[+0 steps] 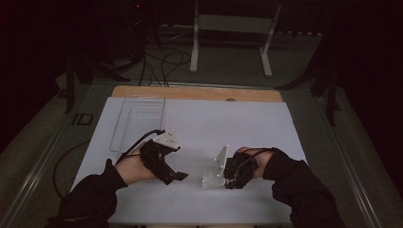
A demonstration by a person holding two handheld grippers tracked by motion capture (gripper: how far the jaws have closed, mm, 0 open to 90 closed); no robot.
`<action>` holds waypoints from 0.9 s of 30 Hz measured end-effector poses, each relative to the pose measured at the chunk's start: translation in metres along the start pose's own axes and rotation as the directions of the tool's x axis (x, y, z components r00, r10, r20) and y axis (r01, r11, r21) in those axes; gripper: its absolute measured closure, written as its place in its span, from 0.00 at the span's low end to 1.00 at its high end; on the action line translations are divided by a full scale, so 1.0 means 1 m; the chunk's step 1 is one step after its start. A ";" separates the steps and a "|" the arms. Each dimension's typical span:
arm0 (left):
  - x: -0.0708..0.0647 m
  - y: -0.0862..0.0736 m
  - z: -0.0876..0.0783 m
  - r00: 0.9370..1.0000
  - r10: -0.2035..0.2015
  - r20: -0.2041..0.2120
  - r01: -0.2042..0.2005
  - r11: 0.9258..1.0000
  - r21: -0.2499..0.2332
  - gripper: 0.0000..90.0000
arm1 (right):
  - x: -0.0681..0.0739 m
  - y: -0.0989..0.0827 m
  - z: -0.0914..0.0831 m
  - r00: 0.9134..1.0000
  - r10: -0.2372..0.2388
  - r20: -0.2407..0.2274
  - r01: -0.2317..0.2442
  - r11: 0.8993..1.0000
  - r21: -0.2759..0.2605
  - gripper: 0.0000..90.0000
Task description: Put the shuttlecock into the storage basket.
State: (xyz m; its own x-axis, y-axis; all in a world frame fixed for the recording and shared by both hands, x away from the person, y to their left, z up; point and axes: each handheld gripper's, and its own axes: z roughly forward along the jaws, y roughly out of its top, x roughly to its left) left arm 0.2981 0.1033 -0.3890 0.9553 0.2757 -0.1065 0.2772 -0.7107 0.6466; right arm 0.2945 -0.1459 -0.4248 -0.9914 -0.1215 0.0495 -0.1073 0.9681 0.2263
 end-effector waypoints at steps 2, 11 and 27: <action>0.001 0.003 0.002 1.000 0.004 0.010 -0.004 1.000 0.001 0.07 | 0.001 0.000 0.000 1.000 -0.001 0.002 0.001 1.000 0.003 0.74; 0.001 0.014 0.015 0.997 0.043 0.064 -0.046 0.997 0.057 0.17 | 0.002 0.000 0.001 1.000 0.001 0.003 -0.001 1.000 0.005 0.74; -0.003 0.026 0.039 0.984 0.122 0.127 -0.138 0.983 0.123 0.47 | 0.002 -0.001 0.001 1.000 -0.007 -0.004 0.007 1.000 0.012 0.74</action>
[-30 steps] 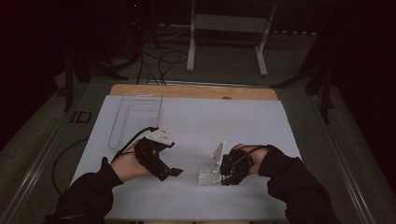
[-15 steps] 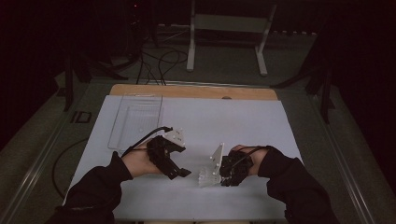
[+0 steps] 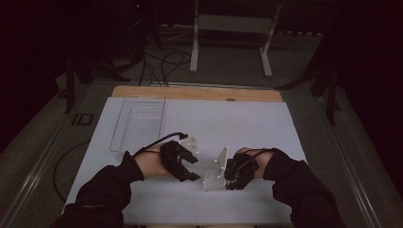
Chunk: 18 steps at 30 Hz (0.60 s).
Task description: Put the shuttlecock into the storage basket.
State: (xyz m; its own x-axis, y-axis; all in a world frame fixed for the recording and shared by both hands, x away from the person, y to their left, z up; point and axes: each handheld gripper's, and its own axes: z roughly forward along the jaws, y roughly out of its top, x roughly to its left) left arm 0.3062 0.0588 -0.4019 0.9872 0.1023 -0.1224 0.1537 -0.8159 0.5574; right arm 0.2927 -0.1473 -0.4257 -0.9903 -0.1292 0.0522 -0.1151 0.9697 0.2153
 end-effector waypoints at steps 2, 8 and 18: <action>0.000 0.002 0.004 1.000 0.007 0.000 -0.007 1.000 0.016 0.48 | 0.000 0.000 0.000 1.000 -0.003 0.000 0.003 1.000 -0.002 0.74; 0.002 0.007 0.015 1.000 0.008 0.013 -0.009 0.998 0.058 0.51 | 0.002 0.002 0.000 1.000 -0.018 0.009 0.018 1.000 -0.005 0.74; 0.008 0.011 0.029 0.998 -0.012 0.054 0.006 0.994 0.111 0.54 | 0.006 0.007 0.001 0.998 -0.058 0.011 0.058 0.998 -0.013 0.74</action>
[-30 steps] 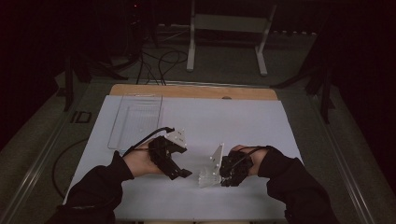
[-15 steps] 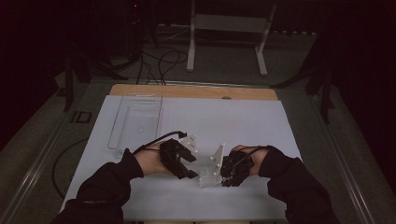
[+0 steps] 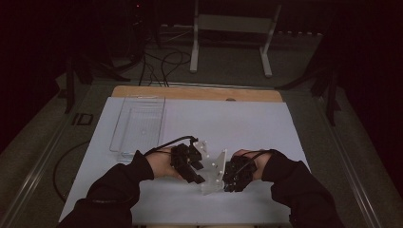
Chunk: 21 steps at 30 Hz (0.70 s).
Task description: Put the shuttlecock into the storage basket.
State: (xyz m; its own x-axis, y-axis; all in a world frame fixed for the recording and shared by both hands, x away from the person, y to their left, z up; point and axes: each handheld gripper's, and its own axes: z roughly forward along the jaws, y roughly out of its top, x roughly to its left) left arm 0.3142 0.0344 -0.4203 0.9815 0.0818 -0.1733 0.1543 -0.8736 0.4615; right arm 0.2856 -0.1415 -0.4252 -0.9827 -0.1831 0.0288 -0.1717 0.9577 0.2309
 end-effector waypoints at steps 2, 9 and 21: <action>0.000 0.001 0.002 1.000 0.003 0.002 -0.003 1.000 0.004 0.56 | 0.000 0.001 0.000 1.000 -0.007 0.001 0.007 1.000 0.000 0.74; 0.002 0.001 0.006 0.999 -0.022 0.036 0.023 1.000 -0.016 0.69 | 0.002 0.004 -0.001 0.999 -0.037 0.006 0.037 0.999 -0.025 0.74; 0.003 0.006 0.012 0.995 0.005 0.105 -0.006 1.000 0.005 0.92 | 0.006 0.008 -0.003 0.999 -0.035 0.012 0.035 0.999 -0.021 0.74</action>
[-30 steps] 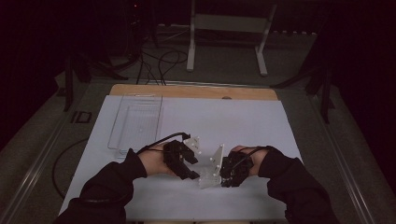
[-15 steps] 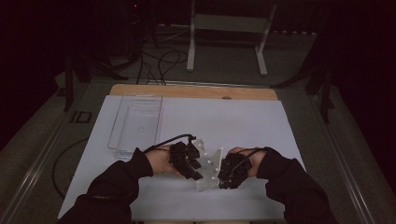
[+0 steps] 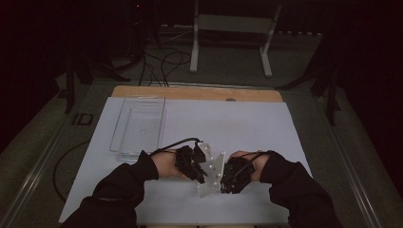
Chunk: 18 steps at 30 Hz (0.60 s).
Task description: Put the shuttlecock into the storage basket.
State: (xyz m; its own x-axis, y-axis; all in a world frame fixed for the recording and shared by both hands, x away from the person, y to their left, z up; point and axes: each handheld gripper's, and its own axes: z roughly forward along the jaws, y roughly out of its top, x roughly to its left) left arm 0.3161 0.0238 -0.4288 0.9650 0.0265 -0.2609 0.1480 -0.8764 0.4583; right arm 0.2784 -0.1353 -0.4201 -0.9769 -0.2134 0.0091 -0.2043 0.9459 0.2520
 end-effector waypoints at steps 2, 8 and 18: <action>0.000 0.001 0.001 1.000 0.001 0.015 -0.001 1.000 0.001 0.96 | 0.000 0.000 0.001 1.000 -0.003 0.000 0.003 1.000 0.004 0.73; 0.000 0.001 0.002 1.000 0.003 0.021 -0.003 1.000 -0.001 1.00 | 0.001 -0.001 0.001 1.000 0.009 0.006 -0.009 1.000 0.005 0.74; 0.001 0.001 0.000 1.000 -0.016 0.019 0.016 1.000 0.003 1.00 | 0.000 -0.001 0.002 1.000 0.021 0.014 -0.021 1.000 -0.001 0.73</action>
State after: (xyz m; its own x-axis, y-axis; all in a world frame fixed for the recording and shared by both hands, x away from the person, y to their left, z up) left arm 0.3171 0.0231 -0.4288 0.9584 0.0314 -0.2838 0.1625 -0.8774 0.4515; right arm 0.2783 -0.1356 -0.4221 -0.9818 -0.1899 0.0004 -0.1836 0.9500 0.2526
